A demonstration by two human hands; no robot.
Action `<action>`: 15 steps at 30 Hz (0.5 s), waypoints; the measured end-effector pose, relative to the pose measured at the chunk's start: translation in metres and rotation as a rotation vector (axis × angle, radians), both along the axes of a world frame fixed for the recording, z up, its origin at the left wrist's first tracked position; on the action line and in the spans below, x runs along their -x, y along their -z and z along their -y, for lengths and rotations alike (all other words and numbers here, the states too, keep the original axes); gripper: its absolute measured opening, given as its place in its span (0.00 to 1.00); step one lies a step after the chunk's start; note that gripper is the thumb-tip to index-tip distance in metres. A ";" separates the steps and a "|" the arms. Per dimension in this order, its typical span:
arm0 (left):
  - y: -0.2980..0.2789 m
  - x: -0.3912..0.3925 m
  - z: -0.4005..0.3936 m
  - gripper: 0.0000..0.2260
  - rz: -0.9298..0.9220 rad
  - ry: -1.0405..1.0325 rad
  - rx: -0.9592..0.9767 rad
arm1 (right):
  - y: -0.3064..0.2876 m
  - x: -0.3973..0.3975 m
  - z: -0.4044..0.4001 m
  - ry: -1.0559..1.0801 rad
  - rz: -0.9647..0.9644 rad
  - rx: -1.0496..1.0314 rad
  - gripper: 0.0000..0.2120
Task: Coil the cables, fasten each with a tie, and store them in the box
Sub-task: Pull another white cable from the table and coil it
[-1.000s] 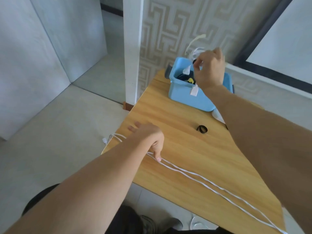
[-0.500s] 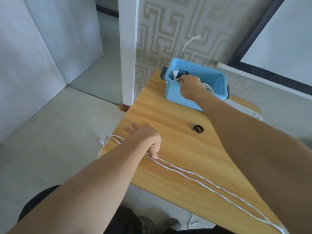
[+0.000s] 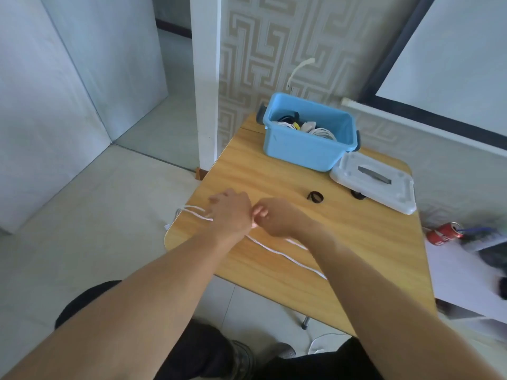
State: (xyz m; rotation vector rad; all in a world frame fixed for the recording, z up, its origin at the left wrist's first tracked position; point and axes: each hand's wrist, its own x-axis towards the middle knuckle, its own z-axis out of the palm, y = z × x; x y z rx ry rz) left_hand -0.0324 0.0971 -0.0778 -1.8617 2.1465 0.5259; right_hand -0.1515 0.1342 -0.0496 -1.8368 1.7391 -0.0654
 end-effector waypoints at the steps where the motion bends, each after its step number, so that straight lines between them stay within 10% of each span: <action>1: 0.001 -0.001 -0.007 0.22 -0.001 0.009 0.037 | 0.015 -0.005 -0.009 0.033 0.003 -0.009 0.14; 6: 0.010 -0.022 -0.022 0.06 -0.161 0.119 0.225 | 0.048 -0.021 -0.029 0.209 -0.057 0.144 0.11; 15: 0.006 -0.083 -0.011 0.10 -0.364 0.209 0.256 | 0.032 -0.013 -0.053 0.270 -0.008 0.130 0.06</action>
